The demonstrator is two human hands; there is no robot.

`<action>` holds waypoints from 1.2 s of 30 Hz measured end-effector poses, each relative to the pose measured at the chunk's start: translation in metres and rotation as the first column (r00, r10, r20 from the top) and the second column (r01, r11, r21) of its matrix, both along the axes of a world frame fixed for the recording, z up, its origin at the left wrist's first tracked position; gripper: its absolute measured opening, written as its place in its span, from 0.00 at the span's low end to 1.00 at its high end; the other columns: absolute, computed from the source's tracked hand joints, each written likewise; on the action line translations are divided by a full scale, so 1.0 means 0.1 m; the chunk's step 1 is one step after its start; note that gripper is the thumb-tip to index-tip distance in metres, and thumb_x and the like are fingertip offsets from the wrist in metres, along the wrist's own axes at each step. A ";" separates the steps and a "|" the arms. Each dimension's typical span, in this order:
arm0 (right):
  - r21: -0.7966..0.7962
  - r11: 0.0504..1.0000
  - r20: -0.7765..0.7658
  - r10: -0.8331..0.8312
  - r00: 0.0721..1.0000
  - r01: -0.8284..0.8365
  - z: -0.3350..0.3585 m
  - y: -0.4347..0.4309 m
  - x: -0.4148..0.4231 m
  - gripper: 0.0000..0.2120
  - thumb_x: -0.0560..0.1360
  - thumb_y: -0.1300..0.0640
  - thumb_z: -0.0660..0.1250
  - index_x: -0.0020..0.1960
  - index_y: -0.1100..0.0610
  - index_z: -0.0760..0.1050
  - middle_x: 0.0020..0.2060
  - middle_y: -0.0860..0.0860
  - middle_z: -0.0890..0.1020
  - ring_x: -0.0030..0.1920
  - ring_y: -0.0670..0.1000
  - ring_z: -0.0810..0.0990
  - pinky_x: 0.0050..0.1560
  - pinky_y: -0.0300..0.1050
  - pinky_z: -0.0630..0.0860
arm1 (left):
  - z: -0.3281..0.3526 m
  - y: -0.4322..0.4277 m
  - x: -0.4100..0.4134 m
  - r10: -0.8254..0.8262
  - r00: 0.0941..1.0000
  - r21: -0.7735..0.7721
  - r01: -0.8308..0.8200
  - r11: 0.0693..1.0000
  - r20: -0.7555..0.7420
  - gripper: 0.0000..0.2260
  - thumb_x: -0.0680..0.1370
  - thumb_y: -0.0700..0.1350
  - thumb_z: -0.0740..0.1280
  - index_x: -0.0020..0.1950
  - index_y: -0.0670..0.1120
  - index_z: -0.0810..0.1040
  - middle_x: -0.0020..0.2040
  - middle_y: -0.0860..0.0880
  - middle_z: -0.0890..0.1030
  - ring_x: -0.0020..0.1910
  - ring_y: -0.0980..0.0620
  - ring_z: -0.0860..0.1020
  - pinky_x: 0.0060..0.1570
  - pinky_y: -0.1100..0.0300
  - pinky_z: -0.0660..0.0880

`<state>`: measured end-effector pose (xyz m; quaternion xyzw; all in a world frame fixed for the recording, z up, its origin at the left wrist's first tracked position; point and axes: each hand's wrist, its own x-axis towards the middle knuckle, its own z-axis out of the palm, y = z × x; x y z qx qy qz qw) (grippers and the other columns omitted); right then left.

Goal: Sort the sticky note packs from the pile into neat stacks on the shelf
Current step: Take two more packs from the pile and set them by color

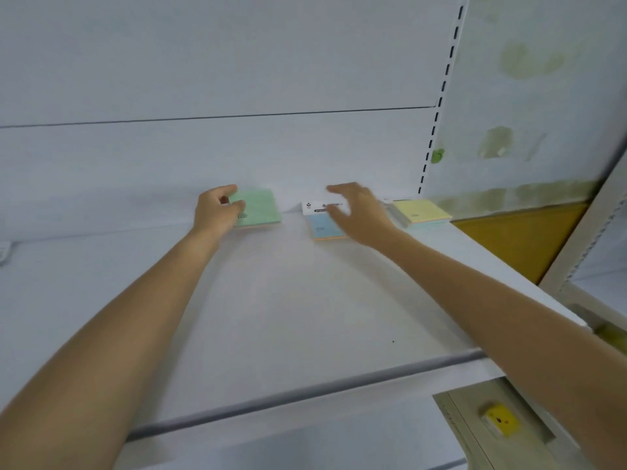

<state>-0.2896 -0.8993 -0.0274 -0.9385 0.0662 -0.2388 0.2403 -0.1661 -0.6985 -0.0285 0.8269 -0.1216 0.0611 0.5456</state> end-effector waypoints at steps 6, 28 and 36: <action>-0.044 0.976 -0.352 0.185 0.918 -0.214 -0.26 0.92 0.17 0.29 0.76 0.43 0.59 0.72 0.55 0.59 0.72 0.55 0.63 0.72 0.57 0.58 0.72 0.49 0.55 | -0.13 0.49 0.11 0.046 0.998 0.211 -0.038 0.977 -0.031 0.19 0.74 0.38 0.65 0.66 0.41 0.73 0.60 0.40 0.78 0.62 0.43 0.74 0.64 0.57 0.67; -0.168 0.976 -0.442 0.050 0.896 -0.137 -0.34 1.05 0.14 0.30 0.75 0.36 0.53 0.73 0.48 0.57 0.74 0.50 0.58 0.74 0.52 0.53 0.72 0.48 0.52 | -0.34 0.73 0.05 -0.192 0.977 0.727 0.068 0.683 0.089 0.23 0.77 0.61 0.55 0.70 0.55 0.64 0.74 0.52 0.62 0.71 0.44 0.60 0.67 0.48 0.60; -0.119 0.981 -0.380 0.097 0.920 -0.152 -0.35 1.05 0.16 0.32 0.74 0.37 0.56 0.73 0.51 0.55 0.74 0.51 0.58 0.74 0.53 0.53 0.73 0.50 0.53 | -0.32 0.77 -0.07 -0.130 0.986 0.649 0.029 0.761 0.108 0.23 0.77 0.60 0.56 0.71 0.55 0.65 0.75 0.53 0.61 0.72 0.46 0.58 0.68 0.48 0.60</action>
